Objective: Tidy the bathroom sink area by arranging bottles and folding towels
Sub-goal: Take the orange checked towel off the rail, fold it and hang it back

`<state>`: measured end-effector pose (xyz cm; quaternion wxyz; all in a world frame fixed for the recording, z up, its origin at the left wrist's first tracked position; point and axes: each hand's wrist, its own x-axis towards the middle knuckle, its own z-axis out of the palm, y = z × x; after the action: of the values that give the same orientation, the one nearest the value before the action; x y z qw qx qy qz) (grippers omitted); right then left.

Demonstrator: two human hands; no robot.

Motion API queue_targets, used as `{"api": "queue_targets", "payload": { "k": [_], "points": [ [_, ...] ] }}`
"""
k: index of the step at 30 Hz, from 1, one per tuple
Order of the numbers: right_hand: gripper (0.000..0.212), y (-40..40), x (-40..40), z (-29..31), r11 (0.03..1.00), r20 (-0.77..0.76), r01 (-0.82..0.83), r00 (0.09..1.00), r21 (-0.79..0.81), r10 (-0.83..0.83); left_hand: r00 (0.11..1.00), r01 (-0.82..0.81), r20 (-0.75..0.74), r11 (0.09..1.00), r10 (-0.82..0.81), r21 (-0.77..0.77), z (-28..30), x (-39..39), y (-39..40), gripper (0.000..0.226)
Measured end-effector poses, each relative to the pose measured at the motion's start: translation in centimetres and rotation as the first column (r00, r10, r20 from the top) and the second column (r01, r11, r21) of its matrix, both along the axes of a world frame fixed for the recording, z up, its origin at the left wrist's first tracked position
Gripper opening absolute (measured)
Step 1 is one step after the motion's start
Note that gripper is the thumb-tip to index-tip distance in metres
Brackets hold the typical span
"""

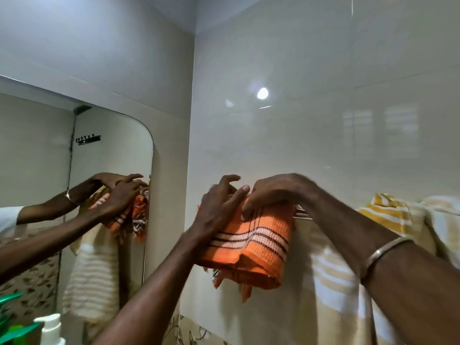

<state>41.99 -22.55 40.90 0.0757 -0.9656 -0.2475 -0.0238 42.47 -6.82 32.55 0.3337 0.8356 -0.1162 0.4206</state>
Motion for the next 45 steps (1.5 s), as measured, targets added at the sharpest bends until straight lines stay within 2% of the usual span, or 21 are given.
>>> {"api": "queue_targets", "payload": {
  "k": [2,4,6,9,10,12,14,16,18,20,22,25,27,28,30,32,33,35,37,41,45],
  "points": [
    [0.065,0.0,0.9,-0.5,0.995,-0.142,0.018,0.99,0.095,-0.004,0.989,-0.081,0.112,0.987,0.097,-0.141,-2.3,0.2,-0.1,0.076],
    [0.052,-0.2,1.3,-1.1,0.983,-0.29,0.009,0.956,0.183,0.045,0.981,-0.05,0.157,0.936,0.111,-0.349,-4.4,0.2,-0.4,0.096],
    [0.039,-0.4,1.5,-1.3,0.973,-0.379,-0.024,0.919,0.229,0.112,0.988,0.109,0.153,0.816,-0.025,-0.568,-5.8,-0.3,-0.8,0.11],
    [0.036,-0.7,1.1,-1.1,0.96,-0.425,-0.045,0.89,0.276,0.164,0.933,0.313,0.157,0.515,-0.325,-0.798,-6.8,-0.4,-0.9,0.098],
    [0.036,-0.7,1.1,-1.2,0.957,-0.42,-0.051,0.891,0.286,0.173,0.907,0.334,0.142,0.47,-0.398,-0.817,-7.0,-0.5,-0.6,0.091],
    [0.046,-0.6,1.5,-1.4,0.953,-0.386,-0.053,0.907,0.298,0.171,0.845,0.367,0.074,0.474,-0.53,-0.8,-7.3,-0.5,0.6,0.085],
    [0.07,-0.6,1.7,-1.8,0.954,-0.234,-0.037,0.966,0.299,0.11,0.773,0.402,-0.007,0.499,-0.634,-0.768,-7.5,-0.8,1.9,0.079],
    [0.082,-0.6,1.2,-2.6,0.961,0.131,-0.04,0.991,0.275,0.004,0.752,0.379,-0.072,0.519,-0.655,-0.766,-7.4,-1.3,3.0,0.072],
    [0.072,-0.6,0.2,-4.6,0.948,0.505,-0.078,0.858,0.308,-0.093,0.782,0.322,-0.169,0.621,-0.6,-0.714,-6.9,-1.8,3.9,0.064],
    [0.06,-0.6,-1.5,-7.9,0.936,0.773,-0.155,0.615,0.315,-0.158,0.816,0.264,-0.246,0.715,-0.523,-0.647,-6.7,-2.1,4.4,0.059],
    [0.06,-0.5,-2.0,-11.4,0.904,0.865,-0.21,0.43,0.374,-0.258,0.825,0.248,-0.264,0.74,-0.5,-0.626,-7.0,-2.1,4.6,0.062],
    [0.068,-0.6,-1.6,-15.3,0.746,0.84,-0.404,0.375,0.529,-0.392,0.811,0.276,-0.231,0.7,-0.537,-0.659,-7.7,-2.2,4.4,0.059],
    [0.069,-0.2,-2.2,-16.7,0.643,0.783,-0.449,0.397,0.621,-0.479,0.801,0.289,-0.222,0.684,-0.556,-0.67,-8.1,-2.2,4.2,0.056],
    [0.071,0.2,-2.4,-17.2,0.564,0.718,-0.445,0.456,0.696,-0.526,0.797,0.294,-0.221,0.68,-0.562,-0.672,-8.2,-2.3,4.1,0.055],
    [0.081,0.8,-2.6,-17.6,0.297,0.473,-0.368,0.679,0.881,-0.562,0.788,0.306,-0.217,0.671,-0.577,-0.675,-8.5,-2.2,4.1,0.053],
    [0.088,0.4,-2.1,-17.3,0.073,0.225,-0.213,0.893,0.974,-0.391,0.782,0.31,-0.224,0.675,-0.581,-0.67,-8.5,-2.4,4.1,0.052],
    [0.083,-0.1,-1.9,-17.0,0.058,0.15,-0.14,0.956,0.988,-0.253,0.782,0.309,-0.232,0.683,-0.578,-0.661,-8.5,-2.4,4.2,0.053],
    [0.062,-1.3,-1.4,-16.5,0.166,0.06,-0.056,0.998,0.985,-0.017,0.782,0.306,-0.242,0.692,-0.575,-0.654,-8.5,-2.4,4.4,0.059],
    [0.043,-2.1,-1.2,-16.2,0.243,-0.021,-0.006,0.994,0.97,0.108,0.768,0.318,-0.239,0.677,-0.595,-0.664,-8.6,-2.3,4.6,0.061],
    [0.019,-2.7,-1.0,-15.9,0.359,-0.097,0.036,0.983,0.933,0.154,0.762,0.34,-0.237,0.683,-0.603,-0.647,-9.4,-1.7,4.4,0.059],
    [0.018,-2.9,-1.0,-15.9,0.468,-0.127,0.035,0.978,0.883,0.166,0.77,0.395,-0.171,0.67,-0.614,-0.629,-10.0,-0.8,4.6,0.055]
  ]
}}
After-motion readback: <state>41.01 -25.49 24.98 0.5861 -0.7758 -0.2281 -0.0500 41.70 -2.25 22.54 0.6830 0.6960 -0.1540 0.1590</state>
